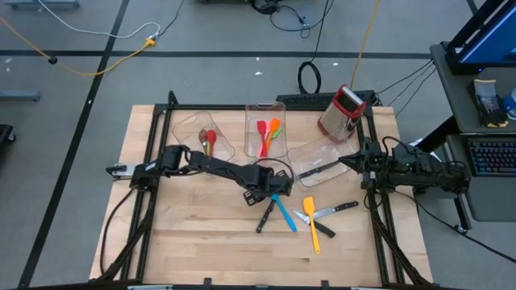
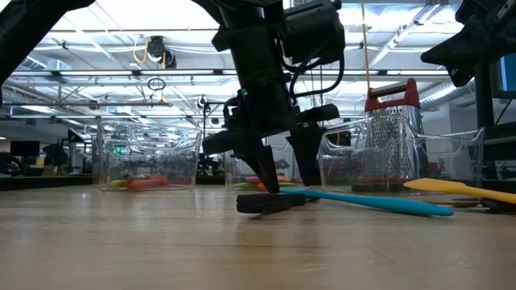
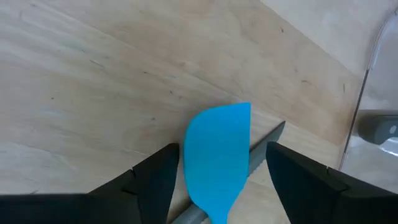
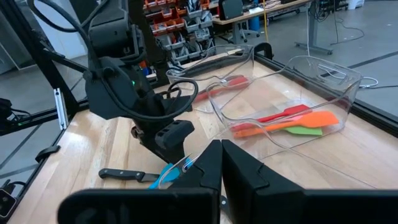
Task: Pick & Place Kitchen Items
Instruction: Put the blue silicone spatula into the middle bin
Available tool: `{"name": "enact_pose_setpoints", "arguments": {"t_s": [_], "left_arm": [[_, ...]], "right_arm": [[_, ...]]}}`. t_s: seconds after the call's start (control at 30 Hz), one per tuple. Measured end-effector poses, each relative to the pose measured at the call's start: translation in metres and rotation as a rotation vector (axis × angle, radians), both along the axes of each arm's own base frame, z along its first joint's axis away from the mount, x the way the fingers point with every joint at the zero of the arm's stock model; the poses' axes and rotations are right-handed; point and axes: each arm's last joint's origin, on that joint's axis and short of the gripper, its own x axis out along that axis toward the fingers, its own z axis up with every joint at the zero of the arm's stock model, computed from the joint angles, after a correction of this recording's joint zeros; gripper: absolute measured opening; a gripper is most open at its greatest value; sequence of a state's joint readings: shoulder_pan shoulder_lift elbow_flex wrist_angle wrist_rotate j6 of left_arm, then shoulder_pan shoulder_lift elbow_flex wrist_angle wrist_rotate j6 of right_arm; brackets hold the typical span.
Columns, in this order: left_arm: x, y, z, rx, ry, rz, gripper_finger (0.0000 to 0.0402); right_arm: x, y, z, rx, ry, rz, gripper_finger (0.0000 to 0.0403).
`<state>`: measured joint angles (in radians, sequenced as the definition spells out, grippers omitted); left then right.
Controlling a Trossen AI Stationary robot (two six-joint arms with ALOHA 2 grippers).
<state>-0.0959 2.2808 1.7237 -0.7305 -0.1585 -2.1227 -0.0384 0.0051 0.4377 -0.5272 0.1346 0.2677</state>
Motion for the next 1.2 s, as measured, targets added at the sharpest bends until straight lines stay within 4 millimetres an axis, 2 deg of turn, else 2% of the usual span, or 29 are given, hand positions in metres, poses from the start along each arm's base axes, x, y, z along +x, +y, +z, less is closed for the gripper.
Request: {"name": "enact_pose_setpoints", "arguments": {"t_s": [0.47, 0.9, 0.97, 1.2], "left_arm": [[-0.0030, 0.0006, -0.0033, -0.010, 0.044, -0.059, 0.0165], [-0.0054, -0.0011, -0.0038, 0.072, 0.064, -0.066, 0.0019], [-0.0046, -0.0016, -0.0035, 0.086, 0.054, -0.063, 0.0010], [-0.0004, -0.0025, 0.0024, 0.091, -0.004, -0.063, 0.0016]], "right_arm": [[0.0000, 0.0000, 0.0000, 0.000, 0.000, 0.000, 0.0004], [0.0000, 0.0000, 0.0000, 0.000, 0.000, -0.001, 0.0004], [0.0000, 0.0000, 0.0000, 0.000, 0.000, -0.001, 0.0004], [0.0000, 0.0000, 0.0000, 0.000, 0.000, -0.001, 0.0004]]}}
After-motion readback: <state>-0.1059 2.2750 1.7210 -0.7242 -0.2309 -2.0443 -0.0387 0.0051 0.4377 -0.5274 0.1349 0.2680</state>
